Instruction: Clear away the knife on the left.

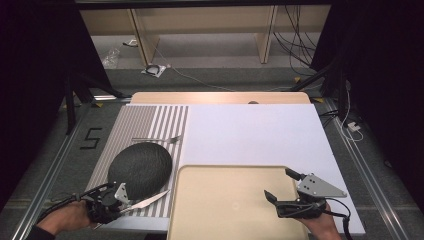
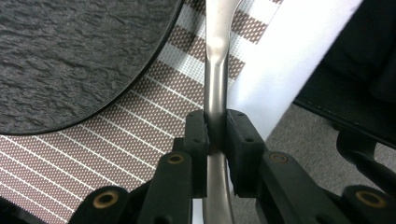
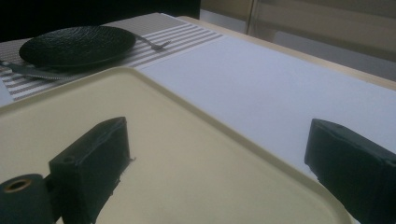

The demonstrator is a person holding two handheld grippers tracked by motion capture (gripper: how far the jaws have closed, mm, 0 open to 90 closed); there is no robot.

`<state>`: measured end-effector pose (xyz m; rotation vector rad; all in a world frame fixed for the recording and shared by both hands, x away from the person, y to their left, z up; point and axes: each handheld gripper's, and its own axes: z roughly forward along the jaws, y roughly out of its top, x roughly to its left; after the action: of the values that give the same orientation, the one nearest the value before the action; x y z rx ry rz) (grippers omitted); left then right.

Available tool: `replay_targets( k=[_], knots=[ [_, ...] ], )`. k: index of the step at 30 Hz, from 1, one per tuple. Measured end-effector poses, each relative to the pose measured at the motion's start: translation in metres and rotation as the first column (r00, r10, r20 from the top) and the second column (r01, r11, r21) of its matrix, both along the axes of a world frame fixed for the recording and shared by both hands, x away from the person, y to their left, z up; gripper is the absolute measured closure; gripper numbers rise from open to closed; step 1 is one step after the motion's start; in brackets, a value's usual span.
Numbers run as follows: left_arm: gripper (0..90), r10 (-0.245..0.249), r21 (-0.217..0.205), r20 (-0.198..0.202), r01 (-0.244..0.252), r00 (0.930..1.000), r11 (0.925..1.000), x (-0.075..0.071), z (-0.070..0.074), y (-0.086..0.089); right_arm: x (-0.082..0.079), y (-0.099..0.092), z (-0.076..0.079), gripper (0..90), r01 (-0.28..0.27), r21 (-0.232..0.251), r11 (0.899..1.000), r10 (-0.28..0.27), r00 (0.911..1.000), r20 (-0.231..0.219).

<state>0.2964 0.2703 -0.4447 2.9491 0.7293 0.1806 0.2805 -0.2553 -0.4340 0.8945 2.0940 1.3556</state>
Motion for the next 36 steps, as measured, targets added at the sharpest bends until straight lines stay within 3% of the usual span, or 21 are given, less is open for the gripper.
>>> replay_targets(
  k=[6,9,11,17,20,27,33,35,36],
  knots=[
    [78.9,0.001,-0.047,0.015,0.0,0.9999,0.9989,-0.005,0.009,-0.006,0.0,0.0,0.0,7.5,0.001,0.002,1.0,-0.001,1.0,-0.001],
    [79.0,0.026,-0.067,0.033,-0.024,0.9991,0.9975,-0.005,0.015,-0.014,-0.001,0.001,0.001,7.6,0.003,-0.004,1.0,-0.003,1.0,-0.008],
    [78.9,0.058,-0.102,0.042,-0.053,0.9974,0.9933,-0.005,0.019,-0.02,-0.001,0.001,0.001,7.6,-0.001,0.003,1.0,0.001,1.0,0.001],
    [78.9,0.105,-0.154,0.064,-0.094,0.9924,0.9836,0.001,0.027,-0.038,-0.001,0.0,0.001,7.5,-0.001,0.004,1.0,0.001,1.0,0.001],
    [78.9,0.089,-0.173,0.093,-0.071,0.9917,0.9823,0.001,0.03,-0.045,-0.001,0.0,0.001,7.6,-0.001,0.003,1.0,0.001,1.0,0.002],
    [78.9,0.069,-0.228,0.103,-0.044,0.9923,0.9726,0.004,0.035,-0.072,-0.001,0.001,0.001,7.7,-0.004,0.004,1.0,0.004,1.0,0.004],
    [78.9,0.05,-0.254,0.097,-0.024,0.994,0.967,0.007,0.036,-0.089,-0.001,0.0,0.002,7.6,0.003,0.0,1.0,-0.003,1.0,0.001],
    [78.9,0.045,-0.279,0.091,-0.018,0.9949,0.9601,0.009,0.036,-0.098,-0.001,0.0,0.001,7.6,0.004,0.008,1.0,-0.004,1.0,0.007],
    [78.9,0.045,-0.279,0.091,-0.018,0.9949,0.9601,0.009,0.036,-0.098,-0.001,0.0,0.001,7.6,0.004,0.008,1.0,-0.004,1.0,0.007]
  ],
)
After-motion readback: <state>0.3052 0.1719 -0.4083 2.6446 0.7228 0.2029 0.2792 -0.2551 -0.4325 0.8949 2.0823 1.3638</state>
